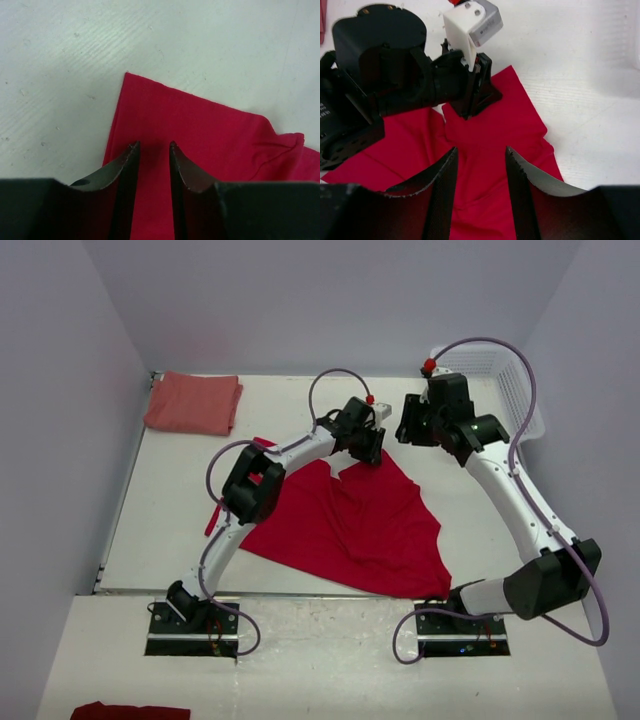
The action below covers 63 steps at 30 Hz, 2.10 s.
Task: Fold and stack the t-shirts
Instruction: Grap the side of the flattened tshirt furthest away from the robot with both arms
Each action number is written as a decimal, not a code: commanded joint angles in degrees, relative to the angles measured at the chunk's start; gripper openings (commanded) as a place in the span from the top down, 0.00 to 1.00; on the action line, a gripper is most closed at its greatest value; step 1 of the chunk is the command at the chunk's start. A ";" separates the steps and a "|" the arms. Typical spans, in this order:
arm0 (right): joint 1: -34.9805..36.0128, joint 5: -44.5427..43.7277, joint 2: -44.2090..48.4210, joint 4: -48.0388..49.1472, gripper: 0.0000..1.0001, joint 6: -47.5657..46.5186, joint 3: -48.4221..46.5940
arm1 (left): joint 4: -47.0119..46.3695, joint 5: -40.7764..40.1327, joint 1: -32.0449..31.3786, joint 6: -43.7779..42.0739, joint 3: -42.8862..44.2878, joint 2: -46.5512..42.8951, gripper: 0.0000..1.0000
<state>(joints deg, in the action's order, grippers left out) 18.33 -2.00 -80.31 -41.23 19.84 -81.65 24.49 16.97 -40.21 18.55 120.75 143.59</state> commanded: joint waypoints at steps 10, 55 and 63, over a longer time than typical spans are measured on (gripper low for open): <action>0.31 -0.72 1.21 2.12 0.56 0.47 4.13 | -3.40 1.04 3.47 -4.30 -1.57 -3.05 0.65; 2.59 -1.69 8.68 5.64 0.56 -0.50 9.14 | 0.73 5.26 7.60 -4.49 -4.91 -3.50 0.58; 2.59 -2.31 8.42 6.08 0.55 -0.32 9.57 | 1.08 4.21 5.14 -4.48 -7.45 -2.00 0.59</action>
<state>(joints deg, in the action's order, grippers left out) 20.62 -2.52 -73.12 -37.45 19.81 -72.12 24.38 21.39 -33.26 14.37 114.85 140.11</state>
